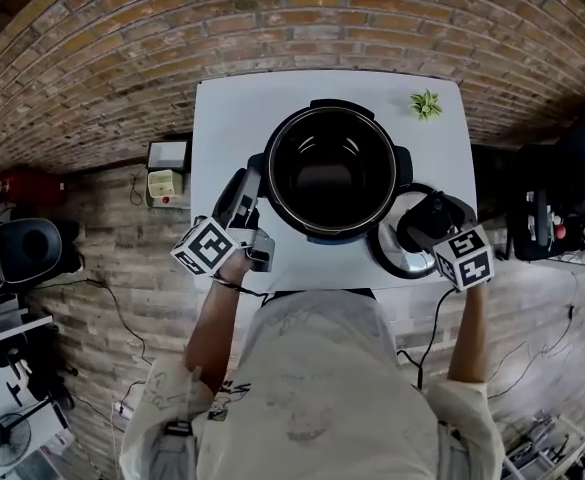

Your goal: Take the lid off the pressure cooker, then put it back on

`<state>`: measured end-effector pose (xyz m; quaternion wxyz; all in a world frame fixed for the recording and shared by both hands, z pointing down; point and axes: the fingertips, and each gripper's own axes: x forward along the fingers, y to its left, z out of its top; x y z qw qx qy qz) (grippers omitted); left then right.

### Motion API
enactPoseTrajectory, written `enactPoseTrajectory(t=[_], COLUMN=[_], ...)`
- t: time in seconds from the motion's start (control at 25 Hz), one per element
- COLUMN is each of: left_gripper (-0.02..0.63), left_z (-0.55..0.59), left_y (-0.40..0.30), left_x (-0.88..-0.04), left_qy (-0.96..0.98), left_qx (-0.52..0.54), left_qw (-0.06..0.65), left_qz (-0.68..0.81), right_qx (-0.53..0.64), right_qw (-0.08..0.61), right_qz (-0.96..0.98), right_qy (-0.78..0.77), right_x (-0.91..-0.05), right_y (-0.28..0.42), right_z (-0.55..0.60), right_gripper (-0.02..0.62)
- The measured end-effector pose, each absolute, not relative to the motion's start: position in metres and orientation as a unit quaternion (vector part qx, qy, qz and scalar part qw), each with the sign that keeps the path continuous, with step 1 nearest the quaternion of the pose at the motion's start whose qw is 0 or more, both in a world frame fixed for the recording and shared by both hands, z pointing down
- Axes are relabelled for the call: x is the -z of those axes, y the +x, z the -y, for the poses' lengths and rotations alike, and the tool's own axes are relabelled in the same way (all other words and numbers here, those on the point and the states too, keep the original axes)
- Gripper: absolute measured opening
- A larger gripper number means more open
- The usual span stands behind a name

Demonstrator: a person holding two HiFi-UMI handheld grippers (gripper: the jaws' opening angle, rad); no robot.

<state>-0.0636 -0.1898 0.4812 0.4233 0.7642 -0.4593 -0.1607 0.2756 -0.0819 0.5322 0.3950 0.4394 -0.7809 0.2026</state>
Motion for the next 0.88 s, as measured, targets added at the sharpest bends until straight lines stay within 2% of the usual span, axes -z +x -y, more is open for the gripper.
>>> enactPoseTrajectory(t=[0.36, 0.44, 0.56, 0.72, 0.88], left_gripper=[0.176, 0.167, 0.13, 0.117, 0.109], left_z=[0.192, 0.193, 0.193, 0.194, 0.194], left_y=[-0.045, -0.043, -0.045, -0.046, -0.049], left_x=[-0.496, -0.493, -0.492, -0.489, -0.494], left_qy=[0.726, 0.723, 0.72, 0.696, 0.685], left_qx=[0.214, 0.232, 0.233, 0.262, 0.239], left_qw=[0.505, 0.515, 0.521, 0.545, 0.55], left_qz=[0.415, 0.399, 0.395, 0.387, 0.414], right_qx=[-0.28, -0.29, -0.305, -0.308, -0.326], right_qw=[0.483, 0.495, 0.497, 0.511, 0.522], right_qz=[0.734, 0.722, 0.719, 0.712, 0.696], right_qy=[0.387, 0.388, 0.378, 0.369, 0.369], right_x=[-0.603, -0.615, -0.625, -0.626, -0.627], right_y=[0.295, 0.298, 0.293, 0.287, 0.289], right_z=[0.049, 0.046, 0.042, 0.044, 0.043], right_gripper=[0.403, 0.392, 0.337, 0.326, 0.3])
